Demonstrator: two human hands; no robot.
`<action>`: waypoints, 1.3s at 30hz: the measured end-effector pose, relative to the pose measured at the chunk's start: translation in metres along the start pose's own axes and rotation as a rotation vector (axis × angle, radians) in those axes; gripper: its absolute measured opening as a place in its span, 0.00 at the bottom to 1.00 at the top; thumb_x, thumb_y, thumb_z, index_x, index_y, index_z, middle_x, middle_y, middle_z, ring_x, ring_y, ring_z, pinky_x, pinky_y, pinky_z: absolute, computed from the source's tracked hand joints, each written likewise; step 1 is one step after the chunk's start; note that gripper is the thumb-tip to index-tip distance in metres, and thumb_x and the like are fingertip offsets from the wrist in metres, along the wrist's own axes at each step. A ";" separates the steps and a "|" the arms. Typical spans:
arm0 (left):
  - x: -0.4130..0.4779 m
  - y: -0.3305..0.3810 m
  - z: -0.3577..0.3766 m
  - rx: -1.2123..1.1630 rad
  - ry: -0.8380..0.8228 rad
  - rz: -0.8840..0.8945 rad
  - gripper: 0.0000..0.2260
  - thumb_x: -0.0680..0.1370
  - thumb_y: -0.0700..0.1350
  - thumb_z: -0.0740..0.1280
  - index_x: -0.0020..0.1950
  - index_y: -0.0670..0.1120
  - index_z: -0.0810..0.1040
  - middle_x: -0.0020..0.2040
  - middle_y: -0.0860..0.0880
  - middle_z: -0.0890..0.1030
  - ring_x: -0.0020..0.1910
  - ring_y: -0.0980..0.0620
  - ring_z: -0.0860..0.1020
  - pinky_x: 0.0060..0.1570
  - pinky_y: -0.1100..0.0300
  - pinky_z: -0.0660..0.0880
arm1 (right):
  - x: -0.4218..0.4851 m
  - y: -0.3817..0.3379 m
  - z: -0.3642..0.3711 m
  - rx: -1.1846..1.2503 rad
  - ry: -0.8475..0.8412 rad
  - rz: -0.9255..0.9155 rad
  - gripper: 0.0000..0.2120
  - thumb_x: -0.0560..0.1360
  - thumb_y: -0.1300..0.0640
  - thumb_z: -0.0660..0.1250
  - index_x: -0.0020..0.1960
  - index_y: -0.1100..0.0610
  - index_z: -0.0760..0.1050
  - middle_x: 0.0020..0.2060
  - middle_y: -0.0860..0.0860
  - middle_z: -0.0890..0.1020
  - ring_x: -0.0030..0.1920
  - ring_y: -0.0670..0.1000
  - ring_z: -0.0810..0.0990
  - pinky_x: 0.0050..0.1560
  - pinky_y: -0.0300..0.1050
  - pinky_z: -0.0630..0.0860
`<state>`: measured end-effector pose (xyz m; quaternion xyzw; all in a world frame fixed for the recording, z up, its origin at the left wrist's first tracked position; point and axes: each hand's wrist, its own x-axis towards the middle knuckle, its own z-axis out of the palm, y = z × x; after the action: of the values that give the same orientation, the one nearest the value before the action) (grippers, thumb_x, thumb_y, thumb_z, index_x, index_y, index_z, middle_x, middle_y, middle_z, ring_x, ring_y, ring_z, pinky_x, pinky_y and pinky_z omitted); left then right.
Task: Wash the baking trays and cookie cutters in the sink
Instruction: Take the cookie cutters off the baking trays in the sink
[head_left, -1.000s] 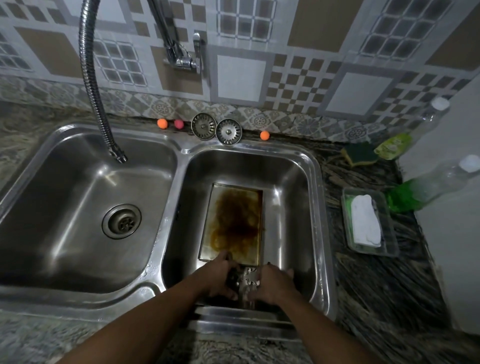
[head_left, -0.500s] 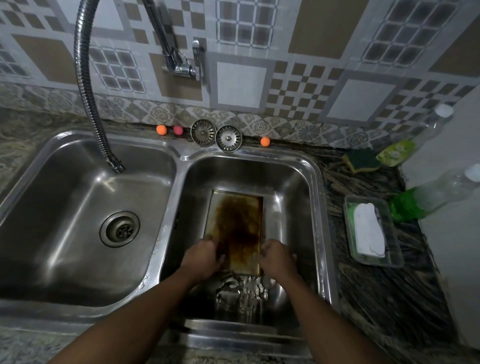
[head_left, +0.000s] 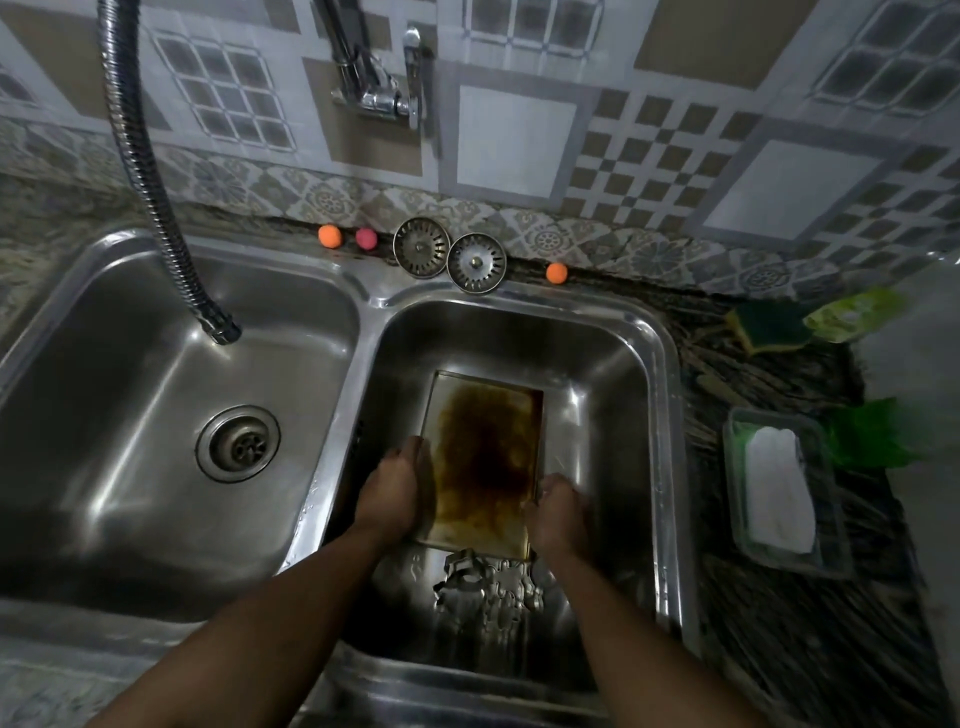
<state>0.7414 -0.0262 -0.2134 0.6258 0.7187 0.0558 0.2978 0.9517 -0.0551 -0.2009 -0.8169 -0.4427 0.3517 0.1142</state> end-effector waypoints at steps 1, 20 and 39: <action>0.001 0.000 0.000 -0.001 0.020 -0.001 0.20 0.80 0.38 0.62 0.71 0.50 0.67 0.56 0.42 0.79 0.52 0.40 0.81 0.51 0.46 0.79 | 0.001 -0.001 0.000 -0.038 0.017 -0.013 0.06 0.75 0.62 0.69 0.50 0.53 0.76 0.44 0.50 0.80 0.46 0.51 0.80 0.45 0.44 0.78; -0.019 0.020 -0.031 -0.199 0.164 0.016 0.03 0.79 0.40 0.65 0.51 0.45 0.74 0.51 0.45 0.78 0.48 0.43 0.79 0.48 0.47 0.78 | -0.017 -0.012 -0.023 0.003 0.138 -0.115 0.07 0.78 0.62 0.65 0.54 0.54 0.77 0.46 0.48 0.82 0.45 0.48 0.79 0.42 0.40 0.75; -0.019 0.034 -0.067 -0.637 -0.048 0.284 0.37 0.75 0.34 0.71 0.76 0.59 0.60 0.74 0.60 0.65 0.73 0.62 0.62 0.71 0.58 0.64 | -0.006 -0.025 -0.080 0.094 0.126 -0.194 0.06 0.77 0.55 0.67 0.41 0.47 0.75 0.38 0.46 0.82 0.42 0.46 0.81 0.48 0.50 0.79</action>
<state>0.7386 -0.0168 -0.1367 0.5963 0.5640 0.3035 0.4840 0.9882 -0.0352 -0.1274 -0.7846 -0.4945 0.3072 0.2134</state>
